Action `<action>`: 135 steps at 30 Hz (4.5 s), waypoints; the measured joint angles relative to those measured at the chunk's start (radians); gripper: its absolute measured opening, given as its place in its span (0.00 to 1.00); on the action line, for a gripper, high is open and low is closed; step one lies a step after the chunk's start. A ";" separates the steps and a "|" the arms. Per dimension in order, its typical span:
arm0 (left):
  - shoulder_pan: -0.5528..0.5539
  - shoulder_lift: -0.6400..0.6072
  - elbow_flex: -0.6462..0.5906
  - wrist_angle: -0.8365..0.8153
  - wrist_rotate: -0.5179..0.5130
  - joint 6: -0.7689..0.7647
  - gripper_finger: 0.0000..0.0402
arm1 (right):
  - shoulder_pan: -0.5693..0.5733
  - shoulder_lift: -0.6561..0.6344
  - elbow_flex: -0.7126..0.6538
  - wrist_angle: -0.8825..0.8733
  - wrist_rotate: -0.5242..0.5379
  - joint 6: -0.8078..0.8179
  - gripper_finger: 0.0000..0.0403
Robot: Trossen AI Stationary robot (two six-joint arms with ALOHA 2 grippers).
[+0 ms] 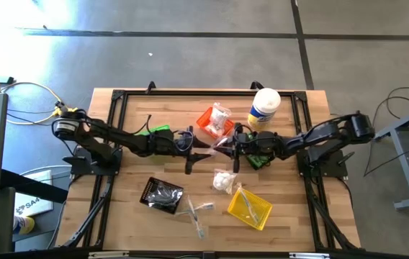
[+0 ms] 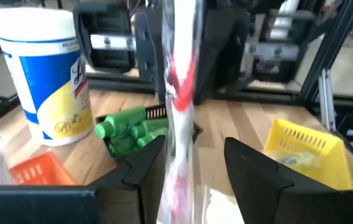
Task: Pick & Place Travel size toiletries
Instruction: Put the orange toothbrush into the yellow bin, then put the white cotton pack into the orange bin
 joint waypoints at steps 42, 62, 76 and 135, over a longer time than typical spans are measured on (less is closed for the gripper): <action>0.000 -0.058 0.000 -0.155 0.002 -0.048 0.40 | 0.363 -0.412 0.000 -0.972 -0.221 0.766 0.12; 0.000 -0.058 0.000 -0.171 0.000 -0.049 0.40 | 0.453 -0.108 0.000 -0.774 -0.283 0.835 0.15; 0.000 -0.058 0.000 -0.181 0.001 -0.049 0.40 | 0.414 -0.127 0.000 -0.785 -0.366 0.795 0.38; 0.000 -0.058 0.000 -0.181 0.001 -0.045 0.40 | -0.175 -0.589 0.000 -0.921 -0.446 0.106 0.39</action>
